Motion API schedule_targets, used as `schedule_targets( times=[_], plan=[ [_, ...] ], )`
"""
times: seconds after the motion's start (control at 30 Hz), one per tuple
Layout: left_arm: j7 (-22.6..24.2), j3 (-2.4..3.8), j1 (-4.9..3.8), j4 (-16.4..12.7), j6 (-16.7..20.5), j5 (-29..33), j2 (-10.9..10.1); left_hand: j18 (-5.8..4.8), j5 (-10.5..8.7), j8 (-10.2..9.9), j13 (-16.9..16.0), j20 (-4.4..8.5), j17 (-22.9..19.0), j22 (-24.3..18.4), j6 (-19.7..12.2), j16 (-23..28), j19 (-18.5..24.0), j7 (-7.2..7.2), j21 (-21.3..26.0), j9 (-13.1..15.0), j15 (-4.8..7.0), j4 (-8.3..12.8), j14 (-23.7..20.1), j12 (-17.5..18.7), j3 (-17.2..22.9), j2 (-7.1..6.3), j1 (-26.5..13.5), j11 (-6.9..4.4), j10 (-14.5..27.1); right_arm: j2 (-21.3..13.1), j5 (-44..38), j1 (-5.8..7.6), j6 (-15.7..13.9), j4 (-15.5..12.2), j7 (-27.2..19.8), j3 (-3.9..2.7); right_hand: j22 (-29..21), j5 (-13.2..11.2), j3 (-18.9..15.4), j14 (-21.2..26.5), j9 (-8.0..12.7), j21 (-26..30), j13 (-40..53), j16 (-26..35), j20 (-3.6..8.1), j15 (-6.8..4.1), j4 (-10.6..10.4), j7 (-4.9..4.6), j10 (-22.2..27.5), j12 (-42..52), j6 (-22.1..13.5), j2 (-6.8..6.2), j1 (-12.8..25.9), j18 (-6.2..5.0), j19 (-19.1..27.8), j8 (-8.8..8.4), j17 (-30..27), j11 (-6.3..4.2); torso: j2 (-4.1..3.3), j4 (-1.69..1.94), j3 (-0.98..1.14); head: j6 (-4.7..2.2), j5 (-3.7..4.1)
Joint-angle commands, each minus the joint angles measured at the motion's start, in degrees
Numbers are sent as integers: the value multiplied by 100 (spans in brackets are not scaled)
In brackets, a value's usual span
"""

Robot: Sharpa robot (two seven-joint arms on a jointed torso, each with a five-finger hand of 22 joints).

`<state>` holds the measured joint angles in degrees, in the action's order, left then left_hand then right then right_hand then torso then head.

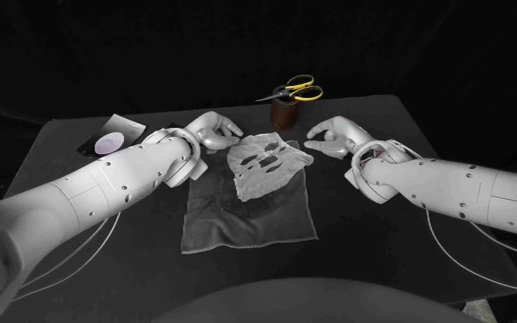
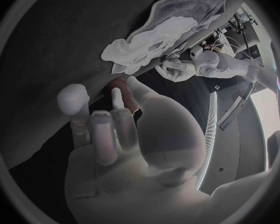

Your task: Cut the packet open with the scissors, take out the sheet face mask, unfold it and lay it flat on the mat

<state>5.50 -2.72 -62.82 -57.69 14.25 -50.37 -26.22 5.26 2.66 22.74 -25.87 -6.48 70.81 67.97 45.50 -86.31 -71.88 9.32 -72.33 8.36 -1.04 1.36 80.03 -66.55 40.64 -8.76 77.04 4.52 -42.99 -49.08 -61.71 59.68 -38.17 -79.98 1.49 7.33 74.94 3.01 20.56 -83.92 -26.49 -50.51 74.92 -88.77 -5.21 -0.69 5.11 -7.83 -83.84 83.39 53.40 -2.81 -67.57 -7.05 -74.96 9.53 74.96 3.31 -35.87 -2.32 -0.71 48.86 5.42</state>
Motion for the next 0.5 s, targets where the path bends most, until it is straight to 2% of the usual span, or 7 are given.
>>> schedule_targets(
  times=[0.03, 0.13, 0.2, 0.27, 0.33, 0.4, 0.5],
  plan=[
    [633, 24, -7, -106, 321, 298, -46, 116, 15, -33, 17, 8, -47, -23, 33, 29, 44, 7, 23, 6, 6, 7, -52, 36, 41, -14, 57, 8, 16, -31, 102, 10, -24, -129, -512, -7, 546, -17, 317, -566, 40, -181, 1101, -47, 19, -44, 147, 31, -410, 75, 164, 300, -248, 12, -113, 48, 1365, -67, 10, -4, 0, -14, 14],
    [693, 39, -12, -197, 292, 298, -95, 115, 15, -35, 44, 3, -84, -20, 37, 43, 47, 10, 24, 7, 2, 26, -80, 70, 64, -8, 75, 13, 9, -38, 39, 21, 86, -198, -585, -8, 570, -15, 521, -572, 74, -252, 1111, -57, 38, -56, 197, 39, -420, 93, 233, 427, -304, 25, -151, 33, 1383, -77, 15, -1, -3, -35, 18],
    [674, 45, -14, -255, 235, 294, -121, 114, 15, -34, 50, 2, -92, -18, 41, 45, 46, 11, 22, 8, 0, 26, -85, 78, 67, -5, 74, 16, 8, -22, -50, 38, 214, -220, -582, -8, 606, -8, 819, -586, 112, -361, 1146, -81, 57, -60, 252, 32, -444, 147, 266, 576, -336, 43, -201, 0, 1426, -77, 18, 5, -6, -44, 19],
    [618, 48, -15, -305, 159, 283, -142, 117, 14, -31, 67, -3, -105, -28, 52, 51, 56, 19, 31, 11, -7, 16, -96, 101, 65, -7, 53, 28, 6, 11, -190, 61, 377, -223, -551, -8, 638, -1, 1151, -594, 157, -449, 1166, -94, 56, -46, 341, 7, -458, 177, 283, 601, -291, 58, -236, -51, 1450, -57, 15, 9, -6, -59, 12],
    [534, 49, -14, -383, 84, 264, -182, 122, 14, -28, 83, -10, -136, -53, 61, 59, 77, 25, 52, 14, -17, 1, -114, 121, 58, -7, 28, 42, 6, 67, -377, 91, 561, -213, -463, -8, 690, 4, 1460, -607, 199, -647, 1256, -121, 45, -42, 295, -5, -505, 307, 291, 688, -161, 91, -313, -107, 1499, -48, 14, 7, -7, -92, 9],
    [475, 49, -12, -475, 29, 252, -235, 124, 14, -23, 95, -18, -152, -62, 74, 64, 84, 30, 60, 17, -26, -15, -123, 132, 48, -3, 5, 52, 1, 135, -555, 121, 724, -187, -348, -8, 714, 15, 1883, -608, 260, -756, 1308, -123, 29, -21, 229, -28, -531, 381, 292, 689, 25, 107, -349, -191, 1504, -22, 9, 3, -10, -100, 11],
    [434, 48, -7, -596, -6, 244, -313, 122, 13, -21, 99, -23, -141, -58, 78, 62, 80, 32, 57, 19, -30, -22, -116, 134, 40, -4, -8, 56, -6, 225, -758, 155, 922, -144, -152, -8, 749, 46, 2189, -608, 311, -918, 1386, -123, 24, -21, 241, -36, -566, 491, 259, 653, 100, 129, -404, -265, 1504, -15, 7, 11, -12, -116, 11]
  ],
)
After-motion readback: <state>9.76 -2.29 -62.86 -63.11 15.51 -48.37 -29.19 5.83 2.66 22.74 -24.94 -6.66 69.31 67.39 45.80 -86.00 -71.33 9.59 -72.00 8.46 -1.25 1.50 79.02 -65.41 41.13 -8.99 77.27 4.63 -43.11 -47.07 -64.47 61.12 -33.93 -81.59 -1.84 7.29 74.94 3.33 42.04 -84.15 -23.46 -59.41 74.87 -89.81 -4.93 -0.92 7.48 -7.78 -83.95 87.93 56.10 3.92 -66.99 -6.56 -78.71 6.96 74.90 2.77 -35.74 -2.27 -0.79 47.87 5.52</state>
